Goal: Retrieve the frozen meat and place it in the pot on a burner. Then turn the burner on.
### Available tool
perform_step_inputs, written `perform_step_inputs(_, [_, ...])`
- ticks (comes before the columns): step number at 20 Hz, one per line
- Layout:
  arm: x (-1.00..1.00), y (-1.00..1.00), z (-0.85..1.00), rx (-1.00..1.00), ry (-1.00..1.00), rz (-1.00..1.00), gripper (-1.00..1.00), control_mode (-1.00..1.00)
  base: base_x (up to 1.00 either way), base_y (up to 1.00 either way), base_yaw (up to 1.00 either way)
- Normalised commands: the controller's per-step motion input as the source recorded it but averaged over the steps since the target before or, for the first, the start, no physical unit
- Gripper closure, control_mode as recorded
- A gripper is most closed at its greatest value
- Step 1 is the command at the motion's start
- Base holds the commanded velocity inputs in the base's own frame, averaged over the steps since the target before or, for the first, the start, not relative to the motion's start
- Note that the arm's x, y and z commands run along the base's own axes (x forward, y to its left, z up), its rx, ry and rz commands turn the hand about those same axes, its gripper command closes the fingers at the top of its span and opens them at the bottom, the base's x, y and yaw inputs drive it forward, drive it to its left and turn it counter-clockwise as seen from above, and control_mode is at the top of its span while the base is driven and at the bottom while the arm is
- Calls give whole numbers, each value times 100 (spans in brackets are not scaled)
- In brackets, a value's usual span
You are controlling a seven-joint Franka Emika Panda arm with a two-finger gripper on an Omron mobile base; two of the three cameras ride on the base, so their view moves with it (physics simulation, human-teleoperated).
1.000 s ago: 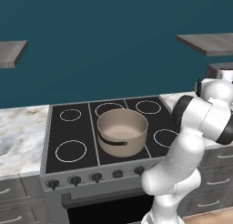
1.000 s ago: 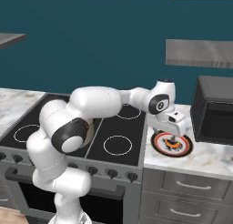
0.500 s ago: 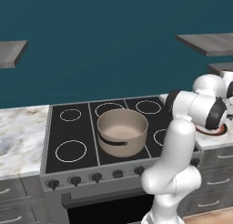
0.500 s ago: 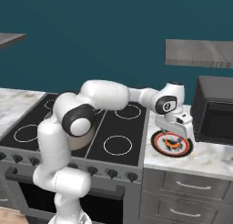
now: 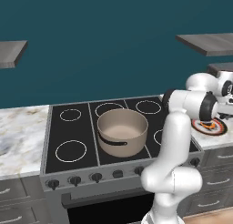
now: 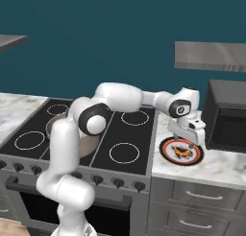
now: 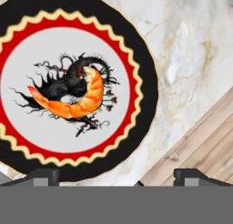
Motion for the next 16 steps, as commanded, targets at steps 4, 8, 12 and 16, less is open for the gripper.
perform_step_inputs(4, [23,0,-23,0,0,-4,-100,-100,0,0,0])
perform_step_inputs(8, [15,0,-24,0,0,-3,-100,-100,0,0,0])
perform_step_inputs(12, [14,0,-27,0,0,-4,-100,-100,0,0,0])
perform_step_inputs(16, [9,-1,-21,0,0,-3,-100,-100,0,0,0])
